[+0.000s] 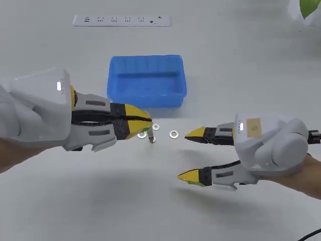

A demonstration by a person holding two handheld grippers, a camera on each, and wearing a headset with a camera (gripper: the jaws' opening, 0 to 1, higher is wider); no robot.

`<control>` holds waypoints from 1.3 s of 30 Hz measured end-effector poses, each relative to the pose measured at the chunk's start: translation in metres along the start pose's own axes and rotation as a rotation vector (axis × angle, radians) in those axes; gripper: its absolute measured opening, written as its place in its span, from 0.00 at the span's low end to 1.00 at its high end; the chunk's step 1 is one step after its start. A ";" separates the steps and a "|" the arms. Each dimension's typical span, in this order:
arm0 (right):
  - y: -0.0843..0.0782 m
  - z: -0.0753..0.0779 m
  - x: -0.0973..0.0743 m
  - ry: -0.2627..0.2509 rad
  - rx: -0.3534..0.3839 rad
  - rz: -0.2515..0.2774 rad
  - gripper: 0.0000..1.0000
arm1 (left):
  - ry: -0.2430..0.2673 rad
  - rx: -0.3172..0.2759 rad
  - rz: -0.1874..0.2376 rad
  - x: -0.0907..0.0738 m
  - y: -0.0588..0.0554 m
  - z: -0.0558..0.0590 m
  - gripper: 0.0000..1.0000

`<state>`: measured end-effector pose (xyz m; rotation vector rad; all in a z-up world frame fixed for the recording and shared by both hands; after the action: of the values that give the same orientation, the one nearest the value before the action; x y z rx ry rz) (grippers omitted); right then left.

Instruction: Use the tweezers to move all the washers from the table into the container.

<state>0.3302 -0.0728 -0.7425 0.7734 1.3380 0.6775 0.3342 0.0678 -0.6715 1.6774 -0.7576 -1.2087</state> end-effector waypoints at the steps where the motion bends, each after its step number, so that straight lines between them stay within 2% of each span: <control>1: 0.000 -0.001 0.000 0.003 0.001 0.001 0.49 | 0.001 0.002 0.001 0.000 0.000 0.000 0.04; 10: 0.002 -0.005 -0.001 0.023 0.022 0.006 0.48 | -0.008 -0.033 0.011 0.002 -0.001 -0.006 0.04; 13: 0.003 -0.004 0.000 0.028 0.034 0.012 0.47 | -0.026 -0.043 0.010 0.003 -0.001 -0.008 0.04; 18: 0.015 0.004 0.013 0.044 0.027 0.031 0.47 | -0.090 -0.065 0.010 0.005 -0.001 -0.006 0.05; 19: 0.017 0.006 0.016 0.045 0.023 0.033 0.47 | -0.094 -0.090 0.013 0.004 -0.002 -0.008 0.05; 22: 0.024 0.011 0.025 0.054 0.004 0.036 0.47 | -0.075 -0.089 0.013 0.002 -0.003 -0.011 0.05; 27: 0.033 0.019 0.037 0.068 -0.001 0.056 0.45 | -0.095 -0.092 0.003 -0.001 -0.005 -0.008 0.05; 33: 0.036 0.020 0.049 0.081 0.004 0.065 0.40 | -0.095 -0.103 -0.004 -0.001 -0.006 -0.011 0.05; 39: 0.035 0.024 0.056 0.087 0.021 0.070 0.30 | -0.114 -0.090 -0.023 -0.001 -0.005 -0.009 0.05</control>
<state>0.3605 -0.0096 -0.7450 0.8185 1.4040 0.7610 0.3425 0.0737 -0.6749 1.5582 -0.7431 -1.3446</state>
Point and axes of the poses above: the centre of the closed fingertips' face, and the gripper's own axes: x roughly forward along the fingers, z roughly to its right, y roughly out of its top, the point moved 6 cm from there along -x, roughly backward along the fingers, and after that the axes turned 3 degrees about -y, right-handed, at the moved point
